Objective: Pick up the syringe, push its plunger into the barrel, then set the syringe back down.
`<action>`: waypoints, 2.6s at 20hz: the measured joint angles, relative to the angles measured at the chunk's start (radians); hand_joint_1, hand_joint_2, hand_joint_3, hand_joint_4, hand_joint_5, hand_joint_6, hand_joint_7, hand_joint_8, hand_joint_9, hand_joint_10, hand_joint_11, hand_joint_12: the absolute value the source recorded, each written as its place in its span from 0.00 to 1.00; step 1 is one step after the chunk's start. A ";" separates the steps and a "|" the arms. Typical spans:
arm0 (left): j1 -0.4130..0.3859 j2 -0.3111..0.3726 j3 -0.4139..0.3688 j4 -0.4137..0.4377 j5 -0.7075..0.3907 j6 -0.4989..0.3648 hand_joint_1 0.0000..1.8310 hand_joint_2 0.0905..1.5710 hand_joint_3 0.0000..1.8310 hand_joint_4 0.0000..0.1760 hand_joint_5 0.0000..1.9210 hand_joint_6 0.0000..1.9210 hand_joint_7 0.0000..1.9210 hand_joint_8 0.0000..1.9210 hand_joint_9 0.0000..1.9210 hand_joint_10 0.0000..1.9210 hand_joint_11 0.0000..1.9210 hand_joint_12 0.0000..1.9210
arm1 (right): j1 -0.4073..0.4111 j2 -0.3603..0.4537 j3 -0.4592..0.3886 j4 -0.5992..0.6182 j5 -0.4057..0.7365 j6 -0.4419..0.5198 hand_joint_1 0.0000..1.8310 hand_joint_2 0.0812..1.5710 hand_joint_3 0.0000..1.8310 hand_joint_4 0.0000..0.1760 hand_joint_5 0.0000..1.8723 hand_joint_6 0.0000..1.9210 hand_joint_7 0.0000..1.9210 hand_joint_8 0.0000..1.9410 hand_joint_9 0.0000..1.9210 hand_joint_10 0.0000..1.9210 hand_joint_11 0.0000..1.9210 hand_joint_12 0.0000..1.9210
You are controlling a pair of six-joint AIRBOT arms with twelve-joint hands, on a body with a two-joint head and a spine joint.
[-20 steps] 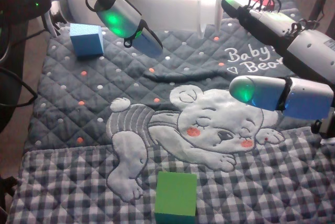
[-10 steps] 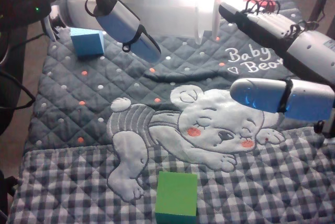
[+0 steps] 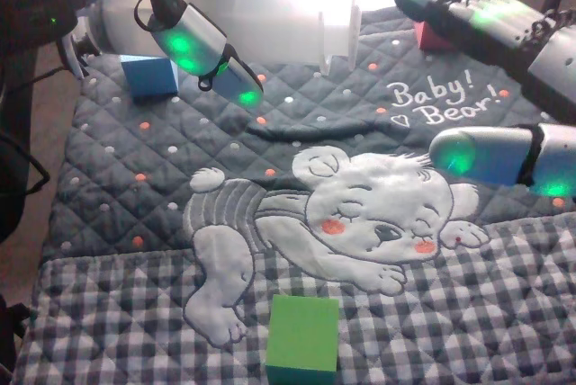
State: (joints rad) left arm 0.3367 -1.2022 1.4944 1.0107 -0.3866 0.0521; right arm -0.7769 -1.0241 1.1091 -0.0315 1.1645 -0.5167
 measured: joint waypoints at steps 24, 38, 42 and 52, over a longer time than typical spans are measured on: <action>0.126 -0.036 -0.006 0.037 -0.003 -0.023 0.84 0.71 0.00 0.00 0.68 1.00 0.77 1.00 0.81 1.00 0.81 1.00 | 0.070 0.046 -0.025 0.037 0.126 -0.099 0.00 0.53 0.00 0.00 0.00 0.00 0.00 0.00 0.00 0.00 0.00 0.00; 0.159 -0.037 -0.006 0.091 -0.028 -0.064 0.60 0.72 0.00 0.00 0.41 1.00 0.50 1.00 0.58 1.00 0.61 1.00 | 0.072 0.046 -0.025 0.042 0.126 -0.102 0.00 0.49 0.00 0.00 0.00 0.00 0.00 0.00 0.00 0.00 0.00 0.00; 0.169 -0.036 -0.012 0.137 -0.029 -0.134 0.27 0.56 0.00 0.00 0.21 0.62 0.29 0.61 0.30 0.69 0.24 0.79 | 0.072 0.046 -0.027 0.040 0.126 -0.102 0.00 0.50 0.00 0.00 0.00 0.00 0.00 0.00 0.00 0.00 0.00 0.00; 0.169 -0.025 -0.047 0.167 -0.052 -0.143 0.29 0.46 0.00 0.64 0.05 0.00 0.02 0.00 0.01 0.00 0.00 0.02 | 0.072 0.047 -0.029 0.040 0.126 -0.103 0.00 0.55 0.01 0.00 0.00 0.00 0.00 0.00 0.00 0.00 0.00 0.00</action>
State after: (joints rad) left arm 0.5060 -1.2270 1.4475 1.1778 -0.4389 -0.0910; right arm -0.7048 -0.9775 1.0798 0.0086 1.2903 -0.6193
